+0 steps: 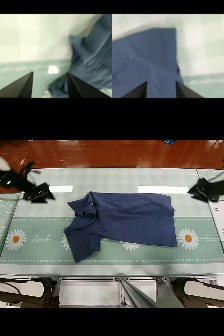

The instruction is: Fold the shirts.

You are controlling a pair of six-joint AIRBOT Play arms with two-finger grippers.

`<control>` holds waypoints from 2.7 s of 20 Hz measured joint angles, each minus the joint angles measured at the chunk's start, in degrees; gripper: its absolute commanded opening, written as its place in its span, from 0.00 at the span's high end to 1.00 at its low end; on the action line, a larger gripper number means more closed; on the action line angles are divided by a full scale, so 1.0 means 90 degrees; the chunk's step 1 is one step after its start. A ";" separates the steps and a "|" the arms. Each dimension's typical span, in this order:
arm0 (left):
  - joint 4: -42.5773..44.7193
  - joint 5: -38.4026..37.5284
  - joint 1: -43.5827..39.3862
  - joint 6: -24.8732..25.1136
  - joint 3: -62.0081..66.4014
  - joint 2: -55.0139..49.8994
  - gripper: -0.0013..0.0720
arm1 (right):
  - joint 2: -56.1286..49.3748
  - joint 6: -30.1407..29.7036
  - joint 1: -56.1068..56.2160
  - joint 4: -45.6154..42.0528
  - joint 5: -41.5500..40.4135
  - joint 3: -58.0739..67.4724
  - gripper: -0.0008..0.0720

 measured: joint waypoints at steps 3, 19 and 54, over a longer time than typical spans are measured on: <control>-0.0459 0.0255 0.0580 0.0364 -0.1739 0.0828 0.29 | 0.0930 -0.0396 -0.0517 0.0158 -0.0163 -0.1603 0.43; -0.2290 0.1948 -0.0396 0.1146 -0.5345 0.1848 0.30 | 0.2841 -0.1443 -0.1010 0.1996 -0.0680 -0.4646 0.43; -0.4345 0.1685 0.0527 0.0765 0.1428 0.2246 0.97 | 0.1868 -0.0299 0.1231 0.1763 -0.0367 0.2412 0.95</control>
